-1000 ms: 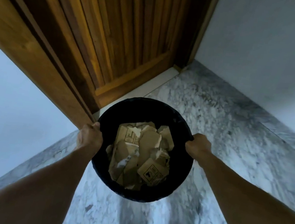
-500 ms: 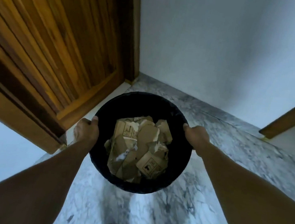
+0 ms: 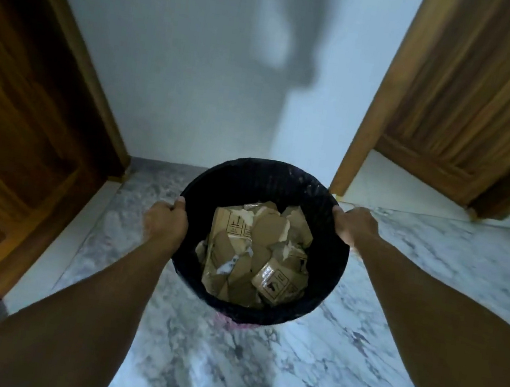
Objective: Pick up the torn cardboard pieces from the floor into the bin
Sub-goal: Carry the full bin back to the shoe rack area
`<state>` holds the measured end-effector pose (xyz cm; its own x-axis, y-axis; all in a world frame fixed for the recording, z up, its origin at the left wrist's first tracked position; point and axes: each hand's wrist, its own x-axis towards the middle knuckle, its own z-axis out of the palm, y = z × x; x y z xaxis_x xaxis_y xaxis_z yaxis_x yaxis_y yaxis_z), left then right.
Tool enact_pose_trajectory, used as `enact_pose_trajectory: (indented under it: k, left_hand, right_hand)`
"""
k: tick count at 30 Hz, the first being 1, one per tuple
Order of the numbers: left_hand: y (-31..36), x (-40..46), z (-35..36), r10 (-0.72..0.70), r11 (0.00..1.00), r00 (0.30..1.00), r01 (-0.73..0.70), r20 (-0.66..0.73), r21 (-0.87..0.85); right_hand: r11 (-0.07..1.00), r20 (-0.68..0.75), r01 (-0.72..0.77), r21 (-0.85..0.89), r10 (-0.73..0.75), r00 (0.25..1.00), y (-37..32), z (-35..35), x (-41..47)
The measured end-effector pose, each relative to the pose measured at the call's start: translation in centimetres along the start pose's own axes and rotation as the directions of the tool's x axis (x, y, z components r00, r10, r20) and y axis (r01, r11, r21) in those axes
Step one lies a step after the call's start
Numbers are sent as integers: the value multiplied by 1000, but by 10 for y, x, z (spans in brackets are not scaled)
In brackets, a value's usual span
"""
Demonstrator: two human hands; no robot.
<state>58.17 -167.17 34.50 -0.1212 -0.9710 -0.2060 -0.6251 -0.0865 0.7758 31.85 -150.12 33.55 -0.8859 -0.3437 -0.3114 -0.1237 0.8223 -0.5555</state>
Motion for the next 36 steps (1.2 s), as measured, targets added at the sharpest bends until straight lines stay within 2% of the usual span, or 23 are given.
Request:
enact_pose_trajectory:
  k: [7, 12, 14, 25, 29, 33, 36]
  left_hand:
    - [68, -34, 46, 150, 988, 976, -152, 157, -4]
    - [107, -55, 95, 331, 934, 898, -356, 291, 35]
    - [125, -73, 111, 357, 921, 875, -388, 328, 32]
    - [194, -235, 229, 480, 845, 713, -533, 511, -48]
    - [211, -307, 266, 532, 809, 635, -576, 561, -115]
    - [222, -379, 300, 572, 740, 543, -665, 615, -102]
    - [228, -430, 324, 589, 711, 504, -694, 632, -109]
  right_hand:
    - [983, -169, -160, 87, 173, 970, 59, -81, -11]
    - [959, -280, -265, 103, 284, 917, 116, -136, -26]
    - [949, -307, -294, 117, 316, 898, 140, -156, -34]
    - [840, -418, -524, 141, 530, 737, 304, -276, -98]
    - [804, -443, -565, 187, 582, 682, 374, -316, -125]
    - [793, -466, -552, 257, 603, 648, 437, -353, -159]
    - [775, -482, -569, 276, 624, 615, 482, -375, -180]
